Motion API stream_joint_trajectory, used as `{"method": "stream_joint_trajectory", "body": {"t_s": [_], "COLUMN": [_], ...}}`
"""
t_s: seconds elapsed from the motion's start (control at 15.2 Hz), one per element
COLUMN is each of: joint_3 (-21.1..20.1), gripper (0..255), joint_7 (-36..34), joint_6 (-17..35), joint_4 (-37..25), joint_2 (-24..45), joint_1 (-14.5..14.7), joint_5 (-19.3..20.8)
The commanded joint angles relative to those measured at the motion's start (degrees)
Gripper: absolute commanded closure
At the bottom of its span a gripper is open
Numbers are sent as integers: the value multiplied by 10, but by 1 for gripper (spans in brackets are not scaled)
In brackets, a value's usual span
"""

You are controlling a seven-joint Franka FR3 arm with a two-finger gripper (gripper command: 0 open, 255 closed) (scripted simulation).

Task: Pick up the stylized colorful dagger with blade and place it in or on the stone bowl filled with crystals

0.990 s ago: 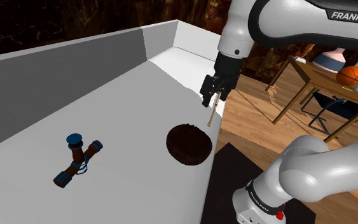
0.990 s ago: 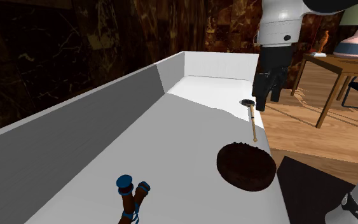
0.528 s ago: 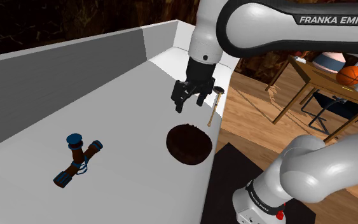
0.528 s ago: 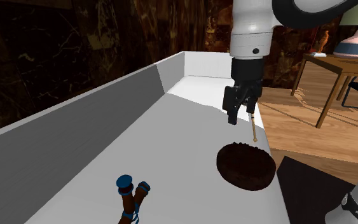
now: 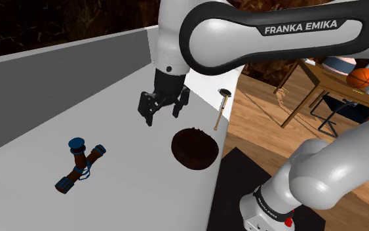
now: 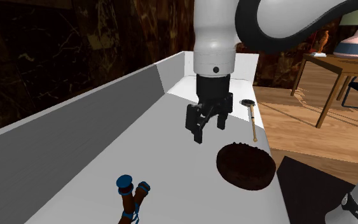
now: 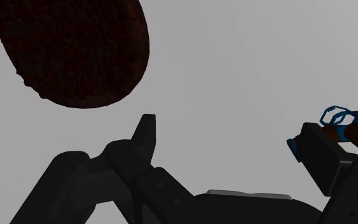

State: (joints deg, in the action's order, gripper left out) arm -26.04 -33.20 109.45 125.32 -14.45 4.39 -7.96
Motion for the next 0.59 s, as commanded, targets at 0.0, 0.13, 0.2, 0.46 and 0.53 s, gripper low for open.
{"method": "stream_joint_trajectory", "body": {"t_s": [0.0,0.13,0.2,0.46,0.53], "joint_3": [-20,-38,-45,-68,-71], "gripper": [0,0,0,0,0], "joint_7": [-31,-62,-78,-144,-160], "joint_6": [15,27,32,42,43], "joint_4": [-28,-59,-76,-150,-171], "joint_2": [41,83,105,197,220], "joint_1": [3,7,10,30,38], "joint_5": [15,35,47,104,120]}}
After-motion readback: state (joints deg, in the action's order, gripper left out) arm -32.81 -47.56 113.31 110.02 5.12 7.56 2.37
